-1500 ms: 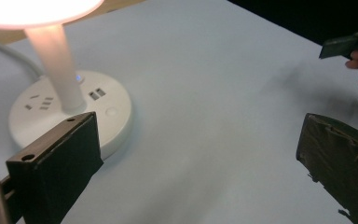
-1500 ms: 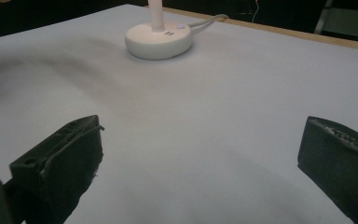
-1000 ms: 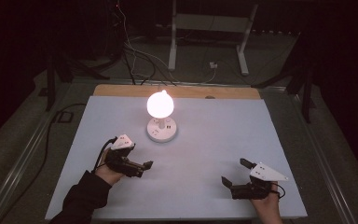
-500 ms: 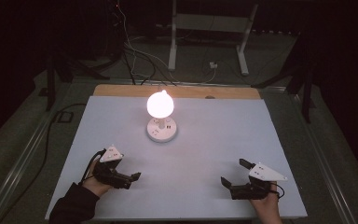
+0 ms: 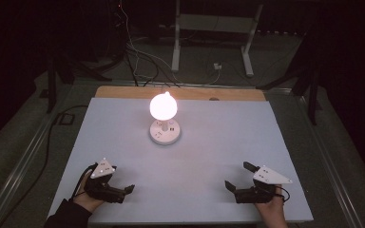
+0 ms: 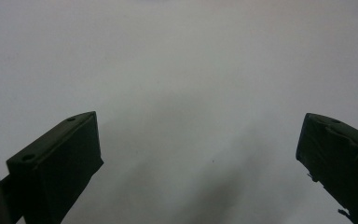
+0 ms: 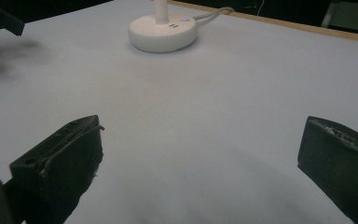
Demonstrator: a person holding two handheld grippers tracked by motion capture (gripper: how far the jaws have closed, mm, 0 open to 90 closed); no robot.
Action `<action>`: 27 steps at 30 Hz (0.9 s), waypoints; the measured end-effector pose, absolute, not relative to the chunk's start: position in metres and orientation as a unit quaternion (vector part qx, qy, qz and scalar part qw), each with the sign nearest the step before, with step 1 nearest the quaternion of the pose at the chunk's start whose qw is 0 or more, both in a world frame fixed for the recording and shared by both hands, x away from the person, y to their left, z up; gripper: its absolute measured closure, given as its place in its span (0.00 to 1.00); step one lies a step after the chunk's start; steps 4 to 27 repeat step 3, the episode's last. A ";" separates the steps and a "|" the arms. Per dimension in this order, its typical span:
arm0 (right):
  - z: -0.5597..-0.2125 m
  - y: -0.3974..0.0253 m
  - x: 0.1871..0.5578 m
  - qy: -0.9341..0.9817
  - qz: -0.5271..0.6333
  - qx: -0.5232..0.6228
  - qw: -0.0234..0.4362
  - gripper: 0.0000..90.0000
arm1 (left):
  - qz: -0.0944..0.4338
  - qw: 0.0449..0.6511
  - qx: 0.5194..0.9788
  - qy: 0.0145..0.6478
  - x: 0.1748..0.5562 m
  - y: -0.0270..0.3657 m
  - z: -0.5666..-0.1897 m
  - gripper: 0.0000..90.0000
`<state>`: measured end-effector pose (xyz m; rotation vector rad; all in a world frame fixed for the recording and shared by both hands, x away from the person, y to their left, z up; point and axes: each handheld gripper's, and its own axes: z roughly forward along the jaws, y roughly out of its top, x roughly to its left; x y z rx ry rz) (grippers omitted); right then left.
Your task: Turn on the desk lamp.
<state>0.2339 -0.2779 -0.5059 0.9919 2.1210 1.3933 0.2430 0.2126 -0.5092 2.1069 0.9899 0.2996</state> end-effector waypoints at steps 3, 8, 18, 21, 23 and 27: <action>-0.506 -0.277 0.234 0.763 0.499 0.354 0.207 0.00 | 0.118 0.384 0.831 0.385 0.244 0.212 -0.509 0.01; -0.506 -0.277 0.234 0.763 0.499 0.354 0.207 0.00 | 0.118 0.384 0.831 0.385 0.244 0.212 -0.509 0.01; -0.506 -0.277 0.234 0.763 0.499 0.354 0.207 0.00 | 0.118 0.384 0.831 0.385 0.244 0.212 -0.509 0.01; -0.506 -0.277 0.234 0.763 0.499 0.354 0.207 0.00 | 0.118 0.384 0.831 0.385 0.244 0.212 -0.509 0.01; -0.506 -0.277 0.234 0.763 0.499 0.354 0.207 0.00 | 0.118 0.384 0.831 0.385 0.244 0.212 -0.509 0.01; -0.506 -0.277 0.234 0.763 0.499 0.354 0.207 0.00 | 0.118 0.384 0.831 0.385 0.244 0.212 -0.509 0.01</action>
